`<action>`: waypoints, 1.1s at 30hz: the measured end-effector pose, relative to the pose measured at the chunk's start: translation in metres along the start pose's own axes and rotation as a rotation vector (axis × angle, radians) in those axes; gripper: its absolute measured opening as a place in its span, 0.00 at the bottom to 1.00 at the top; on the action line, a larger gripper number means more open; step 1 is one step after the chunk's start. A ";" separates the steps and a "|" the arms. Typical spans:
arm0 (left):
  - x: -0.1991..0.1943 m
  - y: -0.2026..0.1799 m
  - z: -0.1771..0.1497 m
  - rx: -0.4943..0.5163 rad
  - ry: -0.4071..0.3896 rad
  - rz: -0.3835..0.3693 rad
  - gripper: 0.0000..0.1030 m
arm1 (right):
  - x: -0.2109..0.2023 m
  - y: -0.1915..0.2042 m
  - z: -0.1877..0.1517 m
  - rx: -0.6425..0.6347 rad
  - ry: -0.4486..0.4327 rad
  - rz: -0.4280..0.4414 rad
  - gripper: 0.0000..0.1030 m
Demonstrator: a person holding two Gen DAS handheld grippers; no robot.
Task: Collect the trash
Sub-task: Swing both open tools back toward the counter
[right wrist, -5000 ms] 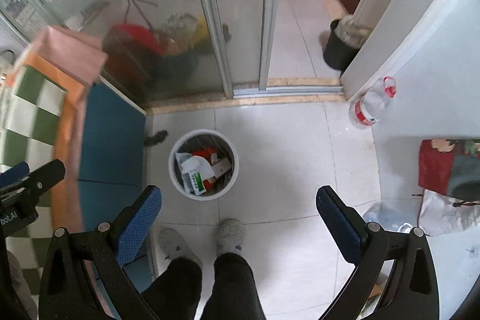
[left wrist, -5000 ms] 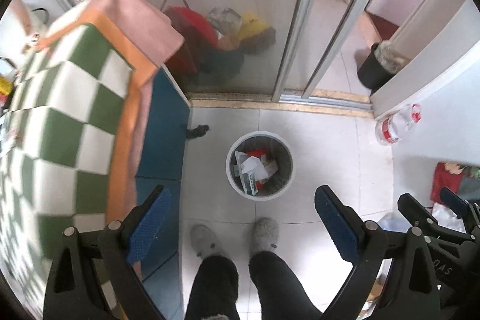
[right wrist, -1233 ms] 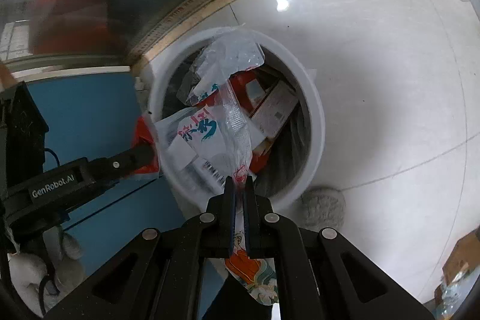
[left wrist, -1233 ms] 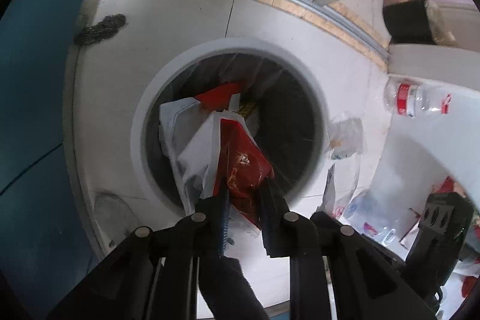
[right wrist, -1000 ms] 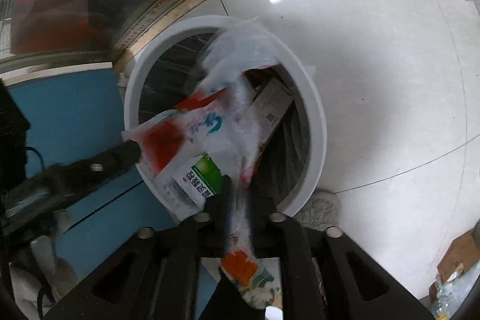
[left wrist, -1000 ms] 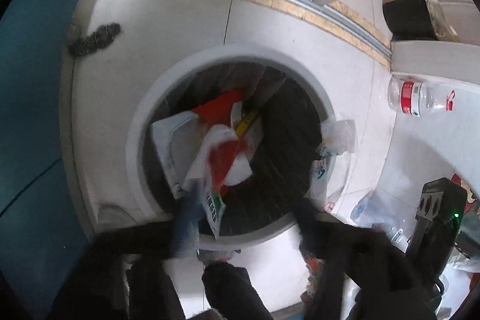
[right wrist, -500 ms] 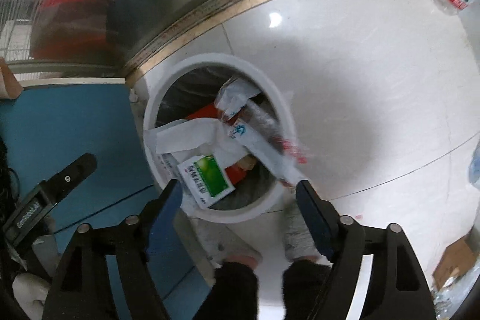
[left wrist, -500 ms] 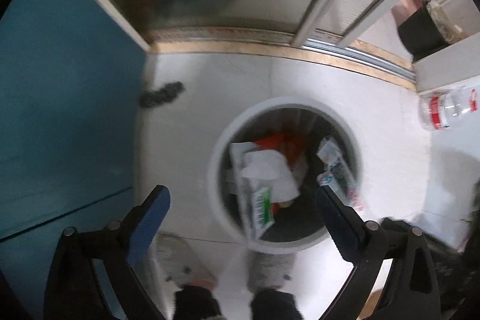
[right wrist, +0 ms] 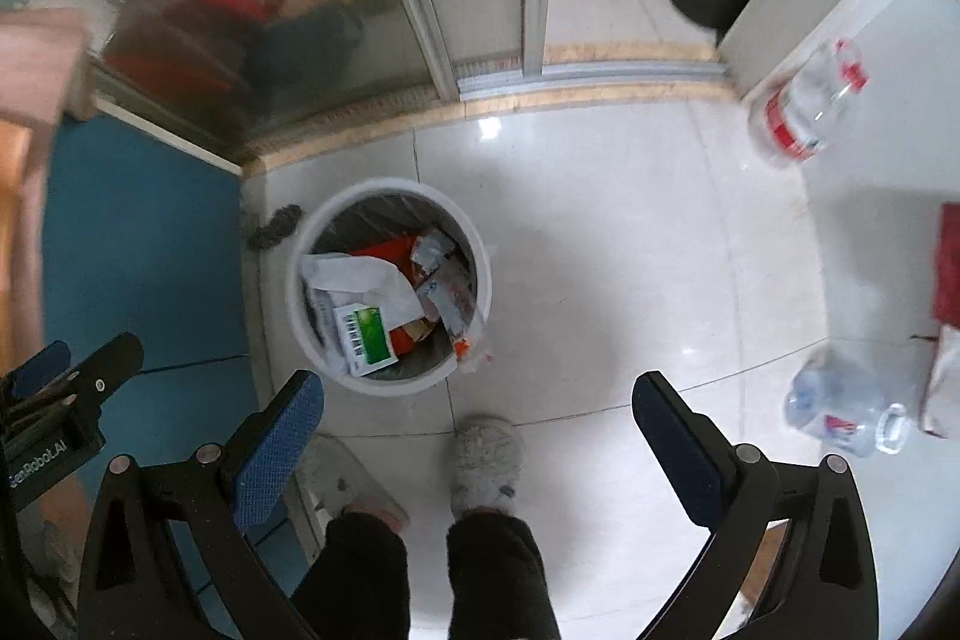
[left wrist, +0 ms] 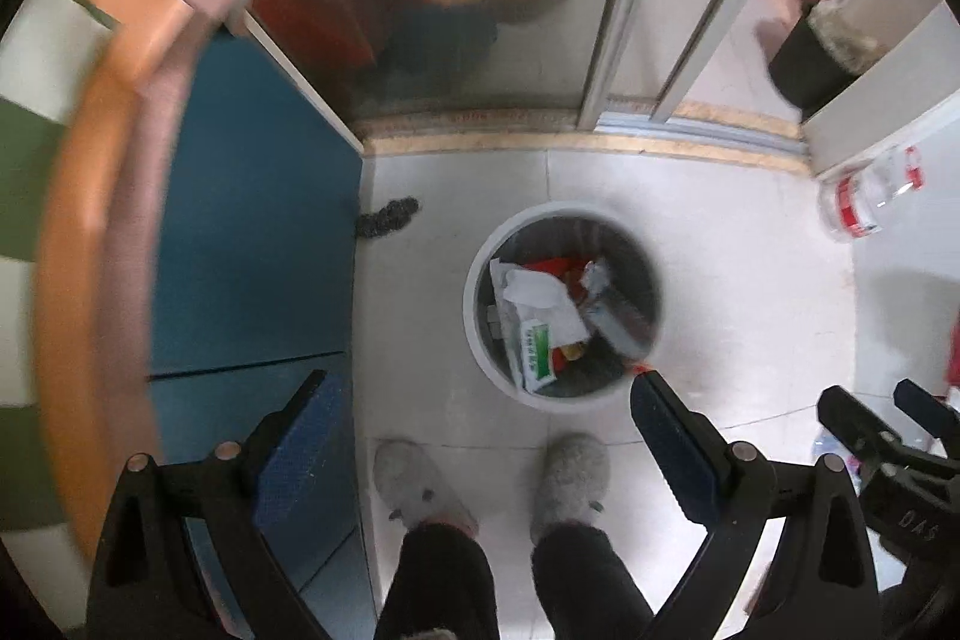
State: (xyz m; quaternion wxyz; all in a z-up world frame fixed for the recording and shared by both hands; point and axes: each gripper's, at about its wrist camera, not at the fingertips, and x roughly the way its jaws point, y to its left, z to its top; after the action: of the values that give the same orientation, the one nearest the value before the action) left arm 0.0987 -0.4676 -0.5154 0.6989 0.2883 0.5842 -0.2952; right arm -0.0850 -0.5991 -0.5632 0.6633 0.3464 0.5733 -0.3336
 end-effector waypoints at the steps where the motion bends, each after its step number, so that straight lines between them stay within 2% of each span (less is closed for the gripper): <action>1: -0.019 0.001 0.000 -0.004 -0.009 -0.005 0.96 | -0.018 0.001 -0.001 -0.001 -0.008 0.005 1.00; 9: -0.176 0.015 -0.007 -0.052 -0.108 -0.037 0.96 | -0.188 0.006 -0.010 -0.045 -0.142 0.021 1.00; 15: -0.257 0.023 -0.020 -0.087 -0.157 -0.065 0.96 | -0.296 0.006 -0.025 -0.093 -0.220 0.035 1.00; 21: -0.313 0.030 -0.035 -0.109 -0.213 -0.079 0.96 | -0.355 0.008 -0.036 -0.120 -0.259 0.057 1.00; 26: -0.343 0.046 -0.036 -0.141 -0.264 -0.081 0.96 | -0.381 0.022 -0.038 -0.131 -0.269 0.091 1.00; 30: -0.358 0.076 -0.033 -0.180 -0.311 -0.087 0.96 | -0.391 0.050 -0.026 -0.148 -0.268 0.131 1.00; 33: -0.367 0.103 -0.028 -0.206 -0.355 -0.085 0.98 | -0.394 0.090 -0.016 -0.192 -0.272 0.160 1.00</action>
State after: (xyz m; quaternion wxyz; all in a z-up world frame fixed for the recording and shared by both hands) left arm 0.1050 -0.3506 -0.1515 0.8034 0.1340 0.4908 -0.3094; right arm -0.0653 -0.5191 -0.1671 0.7890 0.2778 0.4784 -0.2674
